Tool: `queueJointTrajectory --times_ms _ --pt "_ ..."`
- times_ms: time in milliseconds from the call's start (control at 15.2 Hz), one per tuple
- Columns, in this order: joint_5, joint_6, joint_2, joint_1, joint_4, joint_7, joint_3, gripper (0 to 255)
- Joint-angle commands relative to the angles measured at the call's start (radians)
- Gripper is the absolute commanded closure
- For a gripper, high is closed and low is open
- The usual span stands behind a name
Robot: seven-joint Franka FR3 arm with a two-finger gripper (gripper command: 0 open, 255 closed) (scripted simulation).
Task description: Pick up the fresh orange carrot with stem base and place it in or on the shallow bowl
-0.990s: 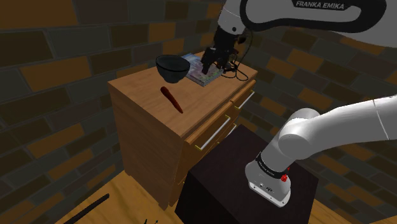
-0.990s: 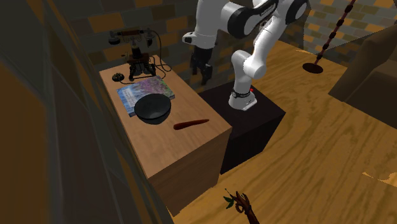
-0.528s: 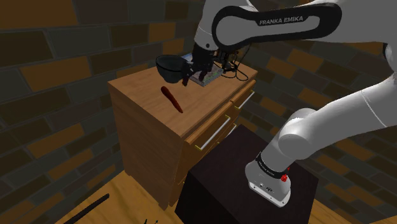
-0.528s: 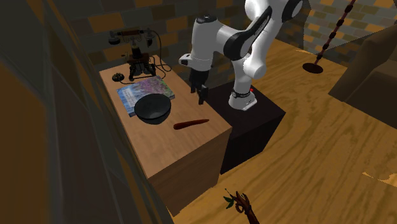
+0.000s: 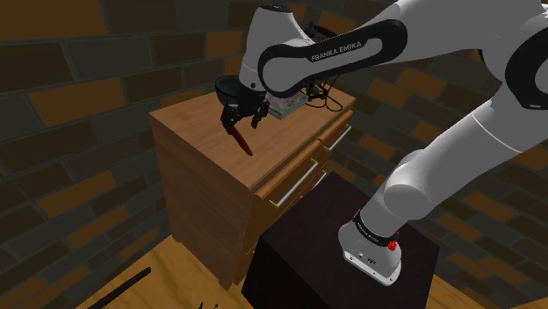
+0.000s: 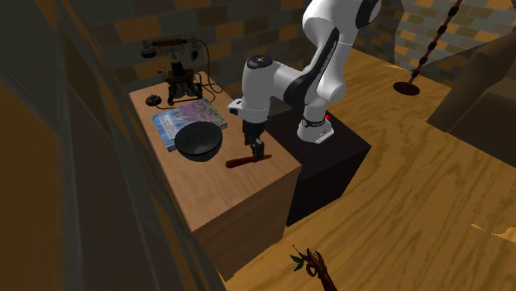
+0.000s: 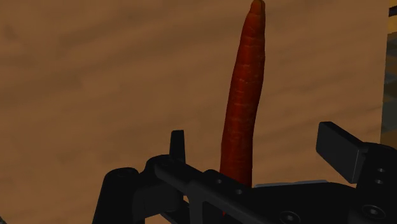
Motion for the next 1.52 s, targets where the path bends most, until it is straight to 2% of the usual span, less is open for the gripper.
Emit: queueJointTrajectory --times_ms 0,330,858,924,1452 --pt "-0.008 0.028 0.026 0.0 -0.002 0.014 0.008 0" --pt "-0.024 0.093 0.069 -0.004 -0.025 0.027 0.014 0" --pt "-0.024 0.092 0.069 -0.003 -0.025 0.027 0.014 0" --pt "-0.024 0.092 0.069 -0.003 -0.025 0.027 0.014 255" --pt "-0.032 0.099 0.085 -0.005 -0.016 0.033 0.016 255"
